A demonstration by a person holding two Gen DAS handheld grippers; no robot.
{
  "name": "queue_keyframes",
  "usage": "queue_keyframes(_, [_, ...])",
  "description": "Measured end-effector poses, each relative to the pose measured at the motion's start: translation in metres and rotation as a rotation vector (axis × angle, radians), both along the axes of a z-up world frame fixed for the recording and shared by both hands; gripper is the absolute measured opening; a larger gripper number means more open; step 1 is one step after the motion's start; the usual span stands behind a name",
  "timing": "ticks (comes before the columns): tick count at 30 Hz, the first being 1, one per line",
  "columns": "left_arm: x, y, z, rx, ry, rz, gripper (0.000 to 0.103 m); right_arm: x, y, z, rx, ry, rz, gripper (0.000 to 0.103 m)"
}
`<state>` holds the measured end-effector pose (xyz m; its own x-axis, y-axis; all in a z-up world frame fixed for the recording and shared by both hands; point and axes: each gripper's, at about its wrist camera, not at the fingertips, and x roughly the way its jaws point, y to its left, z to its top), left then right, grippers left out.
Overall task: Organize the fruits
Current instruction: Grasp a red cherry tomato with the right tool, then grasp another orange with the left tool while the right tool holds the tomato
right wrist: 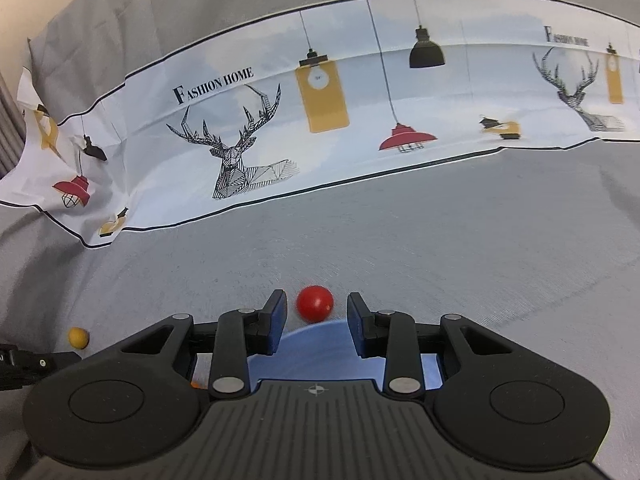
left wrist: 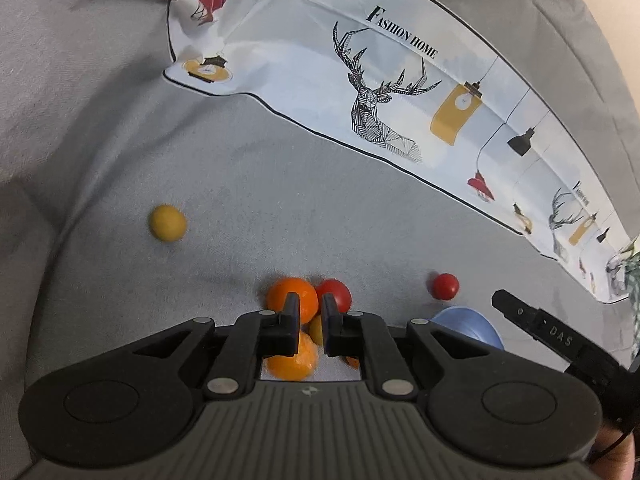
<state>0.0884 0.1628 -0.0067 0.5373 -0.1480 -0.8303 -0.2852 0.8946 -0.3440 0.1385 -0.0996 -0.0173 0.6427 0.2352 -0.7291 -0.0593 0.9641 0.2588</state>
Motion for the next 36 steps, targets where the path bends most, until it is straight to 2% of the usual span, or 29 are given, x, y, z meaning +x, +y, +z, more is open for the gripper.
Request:
queue_keyframes(2, [0.003, -0.001, -0.003, 0.012, 0.014, 0.009, 0.014, 0.007, 0.003, -0.005, 0.005, 0.011, 0.001, 0.037])
queue_keyframes(4, [0.005, 0.0, -0.007, 0.002, 0.031, 0.022, 0.025, 0.015, 0.006, -0.01, 0.008, 0.019, 0.002, 0.038])
queue_keyframes(8, [0.01, 0.005, -0.011, -0.009, 0.045, 0.047, 0.028, 0.032, 0.013, -0.021, 0.006, 0.039, -0.002, 0.042])
queue_keyframes(10, [0.014, 0.007, -0.013, -0.008, 0.05, 0.062, 0.035, 0.041, 0.017, -0.028, 0.003, 0.052, 0.002, 0.042])
queue_keyframes(16, [0.026, 0.009, -0.025, -0.031, 0.099, 0.069, 0.049, 0.062, 0.033, -0.051, -0.063, 0.114, -0.006, 0.042])
queue_keyframes(19, [0.032, 0.002, -0.03, -0.003, 0.115, 0.044, 0.05, 0.068, 0.04, -0.061, -0.094, 0.138, -0.014, 0.042])
queue_keyframes(22, [0.038, -0.005, -0.035, 0.044, 0.131, 0.03, 0.05, 0.07, 0.049, -0.063, -0.13, 0.117, -0.002, 0.042])
queue_keyframes(24, [0.042, -0.008, -0.04, 0.068, 0.15, 0.017, 0.05, 0.069, 0.053, -0.063, -0.155, 0.107, -0.006, 0.033])
queue_keyframes(26, [0.045, -0.01, -0.043, 0.06, 0.155, 0.007, 0.05, 0.069, 0.055, -0.063, -0.172, 0.104, -0.008, 0.027])
queue_keyframes(32, [0.047, -0.021, -0.046, 0.116, 0.17, -0.036, 0.049, 0.07, 0.05, -0.062, -0.164, 0.116, -0.029, 0.027])
queue_keyframes(34, [0.048, -0.021, -0.047, 0.128, 0.173, -0.041, 0.042, 0.07, 0.05, -0.063, -0.162, 0.116, -0.024, 0.028])
queue_keyframes(36, [0.048, -0.022, -0.047, 0.133, 0.173, -0.046, 0.041, 0.069, 0.051, -0.064, -0.172, 0.11, -0.011, 0.028])
